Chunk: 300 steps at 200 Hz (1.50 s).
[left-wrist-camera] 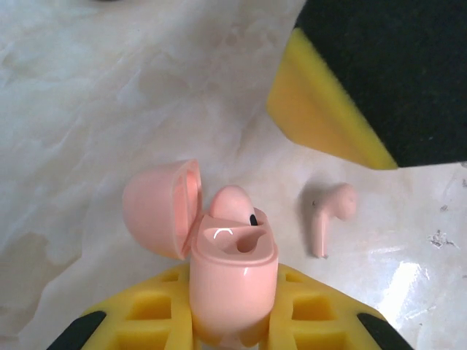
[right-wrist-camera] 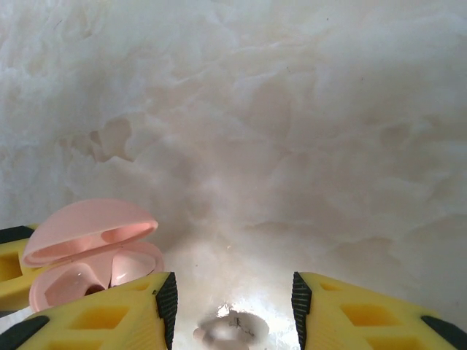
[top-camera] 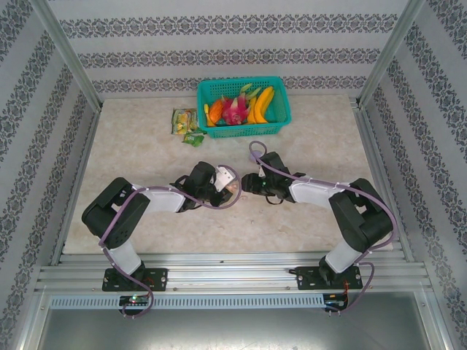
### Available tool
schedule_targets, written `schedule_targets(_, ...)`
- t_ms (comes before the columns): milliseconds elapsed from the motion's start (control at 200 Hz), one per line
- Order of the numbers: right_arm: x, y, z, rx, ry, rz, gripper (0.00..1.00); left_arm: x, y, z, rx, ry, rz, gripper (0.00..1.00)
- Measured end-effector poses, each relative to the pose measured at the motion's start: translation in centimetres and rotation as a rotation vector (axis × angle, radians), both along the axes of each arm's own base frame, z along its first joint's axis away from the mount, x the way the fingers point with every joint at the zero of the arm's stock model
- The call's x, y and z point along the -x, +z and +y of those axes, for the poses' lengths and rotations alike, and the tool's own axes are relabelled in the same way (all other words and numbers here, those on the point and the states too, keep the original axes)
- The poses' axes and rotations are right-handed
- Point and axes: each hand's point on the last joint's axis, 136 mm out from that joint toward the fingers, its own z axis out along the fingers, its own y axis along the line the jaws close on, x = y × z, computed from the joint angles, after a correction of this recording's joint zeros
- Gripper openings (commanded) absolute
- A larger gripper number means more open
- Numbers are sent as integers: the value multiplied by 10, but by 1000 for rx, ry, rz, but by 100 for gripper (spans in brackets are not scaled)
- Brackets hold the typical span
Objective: Insert wireless bluetooth earbuds into charging case
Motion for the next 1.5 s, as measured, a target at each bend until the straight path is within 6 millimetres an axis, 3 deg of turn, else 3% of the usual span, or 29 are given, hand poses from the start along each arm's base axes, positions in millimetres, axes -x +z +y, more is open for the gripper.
schedule_targets(345, 2, 10, -1, -8, -2, -11, 50, -2, 9, 3, 61, 21, -86, 0)
schedule_targets(505, 10, 11, -3, -10, -17, 18, 55, -14, 29, 10, 113, 79, -157, 0)
schedule_targets(754, 53, 11, 13, -27, -9, 95, 58, -40, 76, 25, 203, 179, -300, 0)
schedule_targets(1009, 94, -4, 32, -21, -8, 191, 59, -49, 98, 49, 273, 256, -372, 0)
schedule_targets(1189, 96, -25, 30, 18, -48, 235, 59, -53, 128, 58, 333, 279, -439, 0)
schedule_targets(1294, 92, -25, 31, 18, -66, 239, 59, -50, 143, 58, 366, 276, -467, 0)
schedule_targets(1499, 88, -26, 30, 27, -84, 279, 59, -46, 152, 59, 388, 270, -483, 0)
